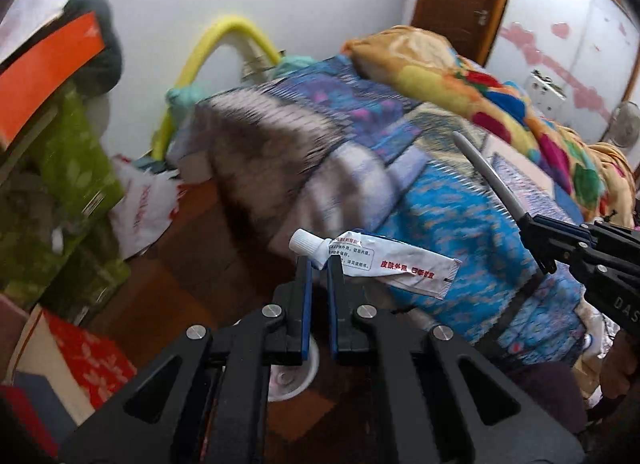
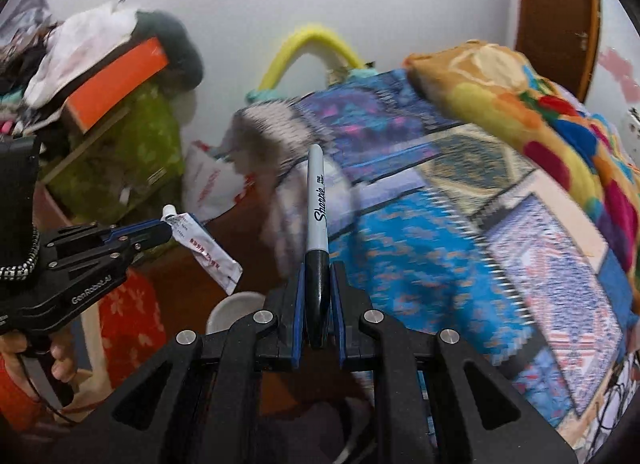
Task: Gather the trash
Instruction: 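Carry the marker and white tube down over the white bucket, then open both tools to drop the marker and tube into the bucket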
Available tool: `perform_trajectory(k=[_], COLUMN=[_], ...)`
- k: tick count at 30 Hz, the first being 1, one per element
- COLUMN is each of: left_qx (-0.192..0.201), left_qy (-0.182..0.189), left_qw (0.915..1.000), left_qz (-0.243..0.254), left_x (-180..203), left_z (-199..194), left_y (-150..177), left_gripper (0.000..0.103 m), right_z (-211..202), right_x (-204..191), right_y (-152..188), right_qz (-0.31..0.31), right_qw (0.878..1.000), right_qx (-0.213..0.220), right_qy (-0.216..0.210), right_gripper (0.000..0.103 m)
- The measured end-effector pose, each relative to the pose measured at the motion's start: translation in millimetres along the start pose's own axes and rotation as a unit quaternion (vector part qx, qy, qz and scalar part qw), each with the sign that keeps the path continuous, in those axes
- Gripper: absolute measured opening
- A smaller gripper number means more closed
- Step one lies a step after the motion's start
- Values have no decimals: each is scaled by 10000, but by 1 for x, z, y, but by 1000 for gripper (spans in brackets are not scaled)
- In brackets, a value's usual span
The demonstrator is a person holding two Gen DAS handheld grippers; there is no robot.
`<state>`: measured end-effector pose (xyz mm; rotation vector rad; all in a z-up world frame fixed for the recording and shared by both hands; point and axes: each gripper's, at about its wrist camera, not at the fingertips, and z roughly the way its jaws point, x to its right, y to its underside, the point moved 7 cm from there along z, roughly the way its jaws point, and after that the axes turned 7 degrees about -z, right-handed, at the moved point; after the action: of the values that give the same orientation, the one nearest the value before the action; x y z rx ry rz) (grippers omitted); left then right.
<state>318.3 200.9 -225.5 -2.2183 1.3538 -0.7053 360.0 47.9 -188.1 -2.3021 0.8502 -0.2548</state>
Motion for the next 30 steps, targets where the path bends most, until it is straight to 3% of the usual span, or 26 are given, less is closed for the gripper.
perform_trajectory(k=[8, 15, 21, 24, 27, 28, 29, 30], left_qx=[-353, -1000, -1521, -1663, -1756, -1828, -1890, -1897], left_qy=[-317, -702, -733, -738, -463, -323, -262, -255], left_qw=[9973, 9864, 9764, 9755, 9762, 9749, 9736, 9732], left_qz=[-562, -1097, -1349, -1240, -1184, -1228, -1251, -1273], left_x=[-78, -133, -152, -148, -139, -136, -134, -134], left_z=[23, 74, 117, 130, 140, 142, 144, 144], left_y=[41, 104, 137, 139, 137, 137, 137, 135], left_gripper=[6, 6, 6, 6, 6, 12, 27, 34], right_z=[57, 108, 153, 171, 183, 185, 188, 188], right_x=[-60, -95, -115, -123, -130, -131, -130, -129], right_y=[13, 33, 53, 56, 53, 52, 52, 53], right_qz=[-242, -372, -329, -372, -286, -259, -246, -229], right_qw=[9972, 9890, 9767, 9724, 9673, 9664, 9649, 9645], right_qx=[-594, -1284, -1918, -2100, -2199, -2227, -2315, -2354], right_qy=[-376, -626, -902, -943, -1231, -1258, -1220, -1177], right_gripper=[12, 12, 12, 12, 12, 15, 19, 29])
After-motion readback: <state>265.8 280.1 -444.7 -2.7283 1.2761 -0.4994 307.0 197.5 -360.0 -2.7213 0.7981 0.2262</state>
